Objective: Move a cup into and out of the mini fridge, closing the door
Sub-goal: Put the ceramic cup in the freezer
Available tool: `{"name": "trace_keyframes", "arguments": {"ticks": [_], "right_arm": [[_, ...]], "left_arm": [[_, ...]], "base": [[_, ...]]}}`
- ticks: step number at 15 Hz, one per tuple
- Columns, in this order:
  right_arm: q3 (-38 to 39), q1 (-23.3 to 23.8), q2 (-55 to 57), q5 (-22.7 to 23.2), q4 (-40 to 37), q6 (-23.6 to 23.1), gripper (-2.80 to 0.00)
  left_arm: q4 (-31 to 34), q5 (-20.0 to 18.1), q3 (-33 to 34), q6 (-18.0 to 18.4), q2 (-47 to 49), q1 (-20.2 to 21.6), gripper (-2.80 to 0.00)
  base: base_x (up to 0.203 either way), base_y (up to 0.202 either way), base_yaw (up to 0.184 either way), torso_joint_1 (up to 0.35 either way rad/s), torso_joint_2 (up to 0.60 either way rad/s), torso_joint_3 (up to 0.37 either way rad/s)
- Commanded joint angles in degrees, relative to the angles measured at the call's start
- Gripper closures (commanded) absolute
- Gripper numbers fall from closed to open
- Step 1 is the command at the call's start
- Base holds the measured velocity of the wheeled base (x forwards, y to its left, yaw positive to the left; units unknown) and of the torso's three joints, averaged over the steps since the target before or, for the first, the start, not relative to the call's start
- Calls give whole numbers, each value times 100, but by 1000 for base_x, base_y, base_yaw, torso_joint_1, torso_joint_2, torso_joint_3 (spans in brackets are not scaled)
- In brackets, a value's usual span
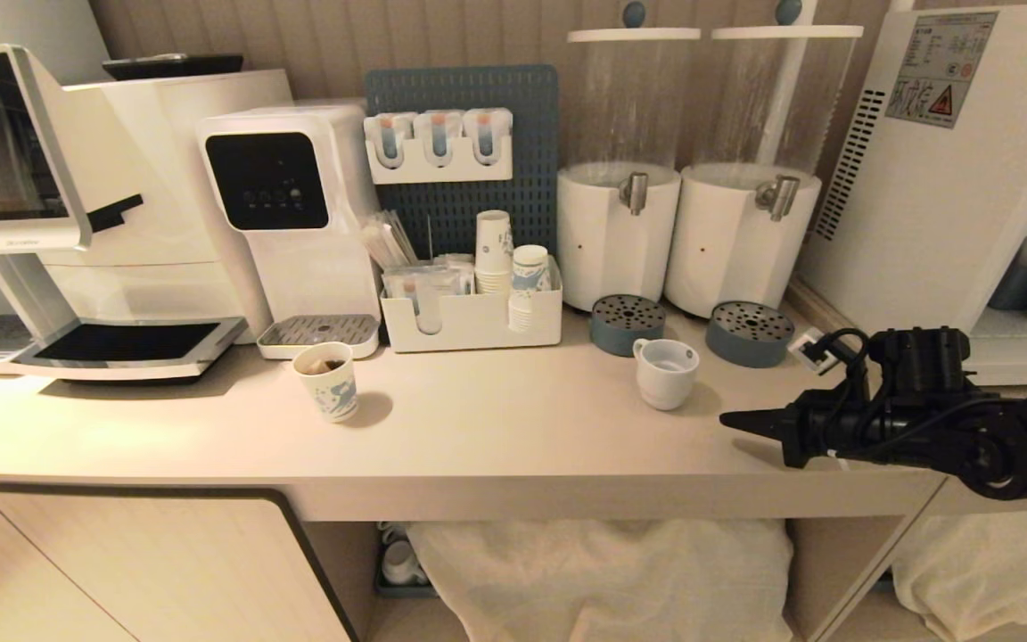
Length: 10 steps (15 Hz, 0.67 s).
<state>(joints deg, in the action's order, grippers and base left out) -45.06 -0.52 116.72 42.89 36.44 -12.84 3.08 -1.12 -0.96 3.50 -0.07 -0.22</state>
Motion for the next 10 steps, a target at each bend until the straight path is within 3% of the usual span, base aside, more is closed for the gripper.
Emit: {"name": "trace_keyframes", "arguments": {"ticks": [1,10], "right_arm": [[-30,-80,-6,21,21,-14,0],[-73,-98,26,18,12,-8,0]], "left_arm": [[-1,-2,0,2,7,4,0],[-1,7,0,-7,7,4,0]], "base": [[0,0,0,0,0,0],[0,0,0,0,0,0]]}}
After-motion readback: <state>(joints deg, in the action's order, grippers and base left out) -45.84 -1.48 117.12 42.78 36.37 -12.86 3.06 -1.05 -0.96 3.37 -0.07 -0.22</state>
